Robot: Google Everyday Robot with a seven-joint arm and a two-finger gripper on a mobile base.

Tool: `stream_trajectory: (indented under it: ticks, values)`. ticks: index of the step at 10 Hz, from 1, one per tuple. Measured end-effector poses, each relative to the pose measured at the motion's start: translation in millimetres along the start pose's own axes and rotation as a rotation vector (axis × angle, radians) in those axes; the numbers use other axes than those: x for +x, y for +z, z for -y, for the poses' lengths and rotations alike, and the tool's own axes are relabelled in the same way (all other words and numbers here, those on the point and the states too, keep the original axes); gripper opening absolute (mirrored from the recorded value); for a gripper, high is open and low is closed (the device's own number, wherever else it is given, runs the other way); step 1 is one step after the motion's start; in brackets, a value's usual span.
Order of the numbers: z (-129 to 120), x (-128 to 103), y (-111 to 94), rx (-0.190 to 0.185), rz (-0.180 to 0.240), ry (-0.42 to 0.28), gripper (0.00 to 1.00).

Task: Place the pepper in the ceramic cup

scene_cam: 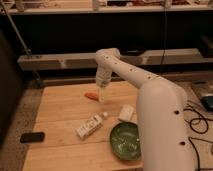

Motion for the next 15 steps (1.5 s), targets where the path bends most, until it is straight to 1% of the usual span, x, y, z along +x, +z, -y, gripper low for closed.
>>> stream_trajectory:
  ticks: [4,6,7,8,9,11,12,13,15]
  values:
    - [-1.3,-1.3,11.3,0.004,0.002,-0.004,0.8]
    - [-1.8,2.3,11.6,-0.006,0.003,-0.01,0.8]
    - [-8.2,7.1,12.2,-0.031,-0.007,-0.005,0.8]
    - [-15.8,11.0,17.6,-0.047,-0.026,0.001,0.8]
    - [-22.4,13.7,24.4,-0.055,-0.045,0.01,0.8]
    - [-37.2,19.7,48.6,-0.055,-0.087,0.019,0.8]
    - [-40.9,20.9,55.4,-0.052,-0.098,0.024,0.8]
    - [-44.1,20.1,60.5,-0.051,-0.102,0.032,0.8]
    - [-50.1,14.8,66.1,-0.061,-0.101,0.062,0.8]
